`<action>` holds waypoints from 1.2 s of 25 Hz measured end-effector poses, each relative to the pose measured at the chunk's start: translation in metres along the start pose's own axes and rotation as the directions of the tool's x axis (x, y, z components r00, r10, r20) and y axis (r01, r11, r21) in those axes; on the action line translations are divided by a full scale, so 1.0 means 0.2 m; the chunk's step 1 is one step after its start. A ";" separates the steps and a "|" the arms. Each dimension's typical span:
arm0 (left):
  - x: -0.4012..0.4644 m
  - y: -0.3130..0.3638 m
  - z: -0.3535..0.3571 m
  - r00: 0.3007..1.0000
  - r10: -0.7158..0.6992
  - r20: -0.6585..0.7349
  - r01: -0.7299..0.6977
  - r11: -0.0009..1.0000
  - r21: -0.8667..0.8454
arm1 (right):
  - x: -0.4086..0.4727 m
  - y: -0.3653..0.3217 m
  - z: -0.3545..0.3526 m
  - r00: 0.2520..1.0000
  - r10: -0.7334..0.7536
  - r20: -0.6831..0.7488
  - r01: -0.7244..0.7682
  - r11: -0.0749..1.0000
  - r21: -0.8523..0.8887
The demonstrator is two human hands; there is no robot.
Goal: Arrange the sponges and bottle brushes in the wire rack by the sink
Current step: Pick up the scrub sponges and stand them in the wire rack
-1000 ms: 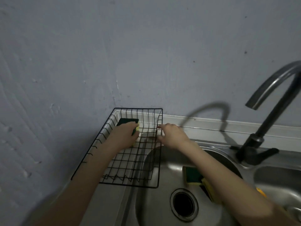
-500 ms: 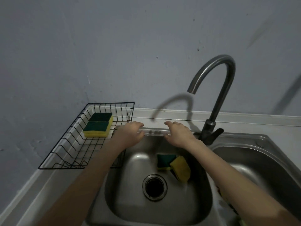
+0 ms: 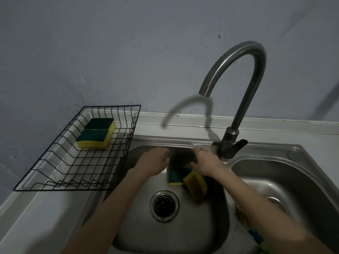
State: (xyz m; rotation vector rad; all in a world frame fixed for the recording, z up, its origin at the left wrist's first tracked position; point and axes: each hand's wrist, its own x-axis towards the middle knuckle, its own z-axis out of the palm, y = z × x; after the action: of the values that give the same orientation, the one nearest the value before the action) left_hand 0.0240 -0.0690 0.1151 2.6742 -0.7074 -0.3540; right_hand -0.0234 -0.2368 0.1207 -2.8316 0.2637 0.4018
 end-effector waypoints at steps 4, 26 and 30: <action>0.08 -0.04 0.18 0.994 -0.043 0.096 0.048 0.998 -0.050 | 0.11 0.05 0.12 0.996 0.016 0.092 -0.018 1.000 0.017; 0.41 -0.20 0.86 0.953 -0.156 0.259 0.148 0.988 0.050 | 0.41 0.17 0.56 0.928 0.142 0.346 -0.174 0.983 0.064; 0.38 -0.19 0.90 0.973 -0.189 0.133 0.191 0.982 -0.001 | 0.41 0.18 0.56 0.930 0.149 0.337 -0.195 0.975 0.109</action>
State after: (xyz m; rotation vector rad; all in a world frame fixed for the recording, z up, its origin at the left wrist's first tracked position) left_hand 0.0467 -0.1259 -0.0740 2.7317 -0.4838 -0.5882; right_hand 0.0189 -0.2503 -0.0160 -2.5582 0.4532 0.8454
